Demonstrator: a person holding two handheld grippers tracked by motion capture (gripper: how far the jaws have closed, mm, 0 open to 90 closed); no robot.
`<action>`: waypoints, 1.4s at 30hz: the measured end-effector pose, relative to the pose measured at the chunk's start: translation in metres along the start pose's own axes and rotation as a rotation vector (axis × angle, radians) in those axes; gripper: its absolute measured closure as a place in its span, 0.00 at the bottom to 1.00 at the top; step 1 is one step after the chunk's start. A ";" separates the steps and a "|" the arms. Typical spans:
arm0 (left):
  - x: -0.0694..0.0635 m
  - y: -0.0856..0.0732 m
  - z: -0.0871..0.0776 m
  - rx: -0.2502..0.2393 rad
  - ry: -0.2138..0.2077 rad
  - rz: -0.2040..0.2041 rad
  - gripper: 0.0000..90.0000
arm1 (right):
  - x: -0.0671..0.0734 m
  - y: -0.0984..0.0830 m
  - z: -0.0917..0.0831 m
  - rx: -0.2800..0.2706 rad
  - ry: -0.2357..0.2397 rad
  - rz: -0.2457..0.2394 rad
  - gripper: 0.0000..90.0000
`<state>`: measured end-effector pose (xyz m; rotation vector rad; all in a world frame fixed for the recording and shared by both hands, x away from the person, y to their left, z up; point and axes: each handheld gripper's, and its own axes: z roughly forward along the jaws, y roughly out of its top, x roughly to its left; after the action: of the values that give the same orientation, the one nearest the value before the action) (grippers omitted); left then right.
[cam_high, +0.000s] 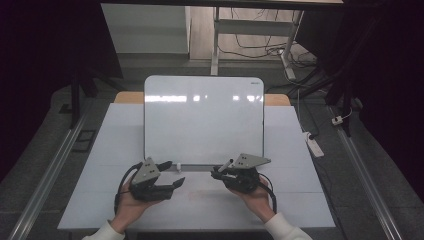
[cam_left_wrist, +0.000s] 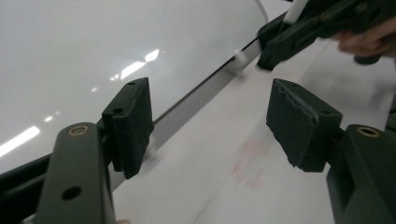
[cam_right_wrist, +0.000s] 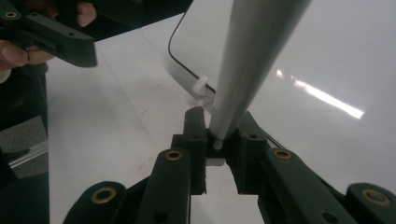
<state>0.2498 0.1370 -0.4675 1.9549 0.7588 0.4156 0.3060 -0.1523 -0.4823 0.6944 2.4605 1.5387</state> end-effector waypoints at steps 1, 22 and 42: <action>-0.002 0.004 0.005 0.000 -0.009 0.009 0.37 | 0.001 0.000 0.001 0.002 0.004 0.000 0.86; -0.031 0.046 0.048 -0.062 -0.174 0.145 0.80 | 0.015 -0.003 0.018 0.002 0.082 0.089 0.86; 0.001 0.042 0.023 -0.054 -0.020 0.085 0.91 | 0.016 0.000 0.007 -0.041 0.042 0.111 0.63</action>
<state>0.2780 0.1077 -0.4415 1.9422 0.6467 0.4625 0.2946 -0.1387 -0.4838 0.8121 2.4507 1.6536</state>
